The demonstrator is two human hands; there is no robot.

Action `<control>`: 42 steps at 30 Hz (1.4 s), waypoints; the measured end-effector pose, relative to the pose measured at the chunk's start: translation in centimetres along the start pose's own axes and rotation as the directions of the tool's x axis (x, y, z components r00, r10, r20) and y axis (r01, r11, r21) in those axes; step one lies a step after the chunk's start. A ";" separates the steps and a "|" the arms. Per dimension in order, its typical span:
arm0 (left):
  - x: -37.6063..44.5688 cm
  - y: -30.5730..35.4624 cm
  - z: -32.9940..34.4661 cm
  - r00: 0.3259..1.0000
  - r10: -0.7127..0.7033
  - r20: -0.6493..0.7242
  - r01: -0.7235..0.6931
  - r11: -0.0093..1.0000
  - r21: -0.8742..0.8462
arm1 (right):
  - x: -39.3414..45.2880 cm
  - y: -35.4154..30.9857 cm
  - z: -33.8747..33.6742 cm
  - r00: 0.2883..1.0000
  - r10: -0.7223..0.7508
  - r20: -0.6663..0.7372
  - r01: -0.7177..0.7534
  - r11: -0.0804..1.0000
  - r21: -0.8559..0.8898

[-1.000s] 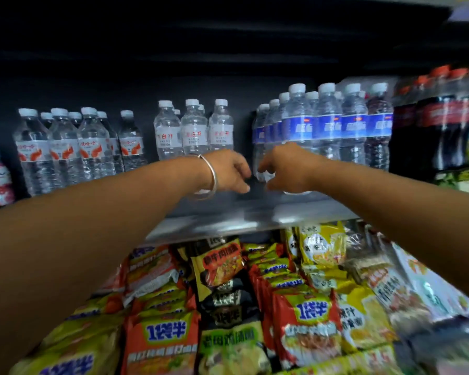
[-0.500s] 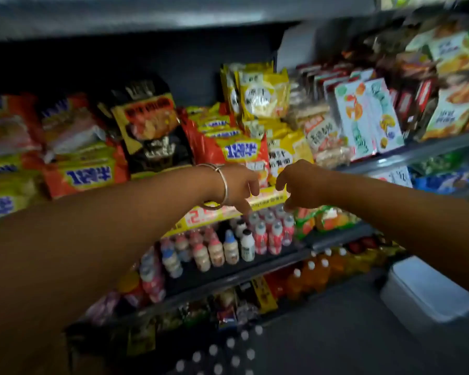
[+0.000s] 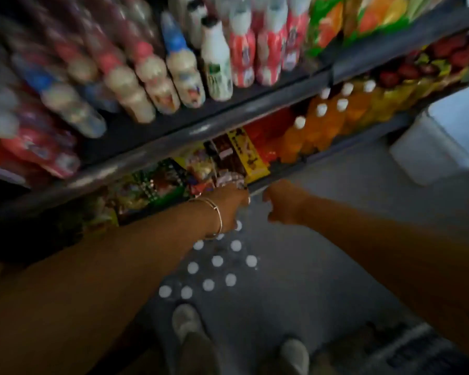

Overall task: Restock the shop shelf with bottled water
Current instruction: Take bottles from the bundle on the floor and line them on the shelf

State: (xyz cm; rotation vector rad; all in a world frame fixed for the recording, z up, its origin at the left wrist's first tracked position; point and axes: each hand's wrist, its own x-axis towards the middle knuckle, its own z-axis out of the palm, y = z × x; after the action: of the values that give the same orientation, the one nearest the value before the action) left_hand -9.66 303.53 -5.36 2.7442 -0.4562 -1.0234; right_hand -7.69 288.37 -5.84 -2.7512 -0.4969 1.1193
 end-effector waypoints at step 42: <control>-5.8 -1.0 -9.5 0.998 -0.011 0.059 0.004 0.991 0.133 | -5.2 -3.9 -8.4 0.880 -0.444 -0.168 0.474 0.822 0.314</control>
State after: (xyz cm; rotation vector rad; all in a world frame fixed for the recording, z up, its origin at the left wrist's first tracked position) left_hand -7.33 307.04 5.02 2.8392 -0.5421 -1.1177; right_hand -6.29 290.22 4.53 -2.1949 -0.8114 0.8601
